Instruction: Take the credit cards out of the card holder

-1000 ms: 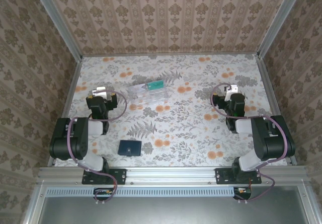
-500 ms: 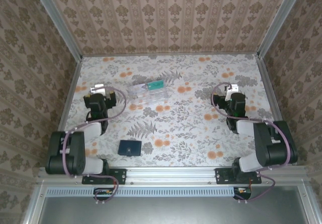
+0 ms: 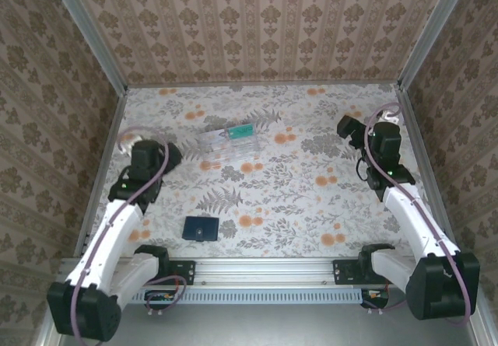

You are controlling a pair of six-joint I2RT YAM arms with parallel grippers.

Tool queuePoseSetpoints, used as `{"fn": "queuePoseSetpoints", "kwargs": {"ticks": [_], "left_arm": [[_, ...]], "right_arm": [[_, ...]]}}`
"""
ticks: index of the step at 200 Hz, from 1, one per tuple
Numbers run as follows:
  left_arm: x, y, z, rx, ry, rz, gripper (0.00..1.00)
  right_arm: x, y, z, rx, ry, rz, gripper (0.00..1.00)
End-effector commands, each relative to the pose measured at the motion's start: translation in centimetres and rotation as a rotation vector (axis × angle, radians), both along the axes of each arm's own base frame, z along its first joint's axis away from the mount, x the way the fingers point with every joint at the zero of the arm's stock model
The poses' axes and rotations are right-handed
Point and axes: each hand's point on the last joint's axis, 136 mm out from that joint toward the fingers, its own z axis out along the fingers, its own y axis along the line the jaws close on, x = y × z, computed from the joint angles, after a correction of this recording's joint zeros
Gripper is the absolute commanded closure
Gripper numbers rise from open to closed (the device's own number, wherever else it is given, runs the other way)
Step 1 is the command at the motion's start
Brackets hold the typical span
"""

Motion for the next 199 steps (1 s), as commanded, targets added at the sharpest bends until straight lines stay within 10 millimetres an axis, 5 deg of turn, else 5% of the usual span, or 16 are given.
{"fn": "queuePoseSetpoints", "kwargs": {"ticks": [1,46,101,141,178,199], "left_arm": [[-6.3,-1.1,-4.2,-0.099,0.196,0.068,0.01],[-12.6,-4.3,-8.4,-0.192,0.352,0.065,0.08],[-16.6,-6.2,-10.4,-0.120,0.507,0.053,0.07],[-14.8,-10.3,-13.6,-0.259,0.440,-0.050,0.11],[-12.5,-12.0,-12.9,-0.220,0.341,-0.147,0.14],[-11.6,-14.6,-12.9,-0.286,0.320,-0.208,0.14]], "right_arm": [[-2.2,3.5,-0.8,0.091,0.093,0.114,0.00],[-4.5,8.5,0.4,0.006,0.094,0.256,0.00],[-5.9,10.2,1.2,-0.046,0.090,0.290,0.00],[-6.6,10.5,1.3,-0.052,0.090,0.302,0.00],[-7.2,10.4,1.3,-0.059,0.097,0.311,0.00],[-7.5,10.7,1.0,-0.058,0.107,0.325,0.00]]}}
